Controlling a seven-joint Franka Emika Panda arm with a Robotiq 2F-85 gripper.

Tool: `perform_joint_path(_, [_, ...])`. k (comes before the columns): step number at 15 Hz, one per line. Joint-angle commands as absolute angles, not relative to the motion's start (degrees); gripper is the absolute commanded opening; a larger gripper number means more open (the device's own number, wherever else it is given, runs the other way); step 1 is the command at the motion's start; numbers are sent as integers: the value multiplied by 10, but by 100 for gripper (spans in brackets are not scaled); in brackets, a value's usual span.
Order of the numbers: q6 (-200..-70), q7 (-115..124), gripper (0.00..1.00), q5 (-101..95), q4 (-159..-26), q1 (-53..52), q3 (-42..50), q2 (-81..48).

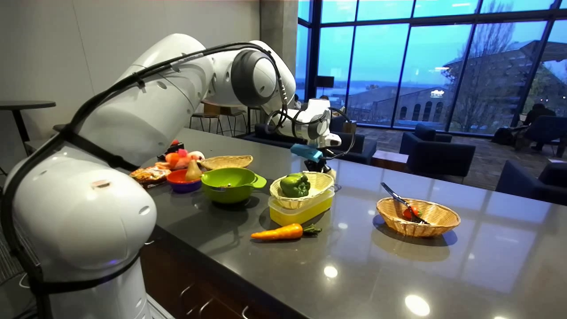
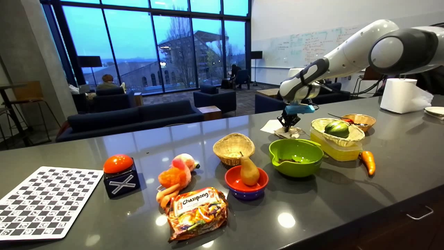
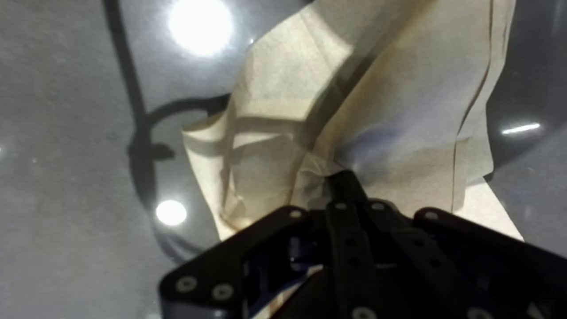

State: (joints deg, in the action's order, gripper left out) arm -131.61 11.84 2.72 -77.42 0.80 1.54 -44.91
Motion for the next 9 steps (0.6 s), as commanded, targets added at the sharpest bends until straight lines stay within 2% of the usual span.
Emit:
perform_joint_path(1, [-1350, 126, 0, 43, -867, 18, 26, -402])
perform_joint_path(9, [-1357, 124, 0, 39, -888, 11, 28, -386])
